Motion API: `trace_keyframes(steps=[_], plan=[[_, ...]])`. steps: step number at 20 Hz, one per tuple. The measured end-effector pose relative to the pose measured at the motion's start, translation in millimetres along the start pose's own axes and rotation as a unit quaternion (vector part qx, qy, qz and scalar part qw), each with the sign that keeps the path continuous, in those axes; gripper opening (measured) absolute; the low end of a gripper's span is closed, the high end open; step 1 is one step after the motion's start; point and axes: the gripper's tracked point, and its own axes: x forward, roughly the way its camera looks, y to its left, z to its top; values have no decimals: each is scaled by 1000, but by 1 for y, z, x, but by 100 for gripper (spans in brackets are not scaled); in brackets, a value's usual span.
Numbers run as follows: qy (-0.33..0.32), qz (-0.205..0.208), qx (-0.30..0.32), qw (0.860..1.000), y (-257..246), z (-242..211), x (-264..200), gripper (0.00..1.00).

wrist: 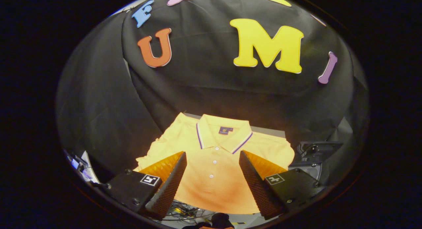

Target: Put the clothes into the washing machine and then close the washing machine lid.

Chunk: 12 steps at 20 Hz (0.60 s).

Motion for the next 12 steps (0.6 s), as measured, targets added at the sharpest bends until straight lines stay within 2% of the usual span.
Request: trace_keyframes(steps=[2,4,12], plan=[[45,1,-8,999,4,-6,14,100],[97,17,11,995,12,-19,28,100],[222,-26,30,974,-4,-39,60,100]])
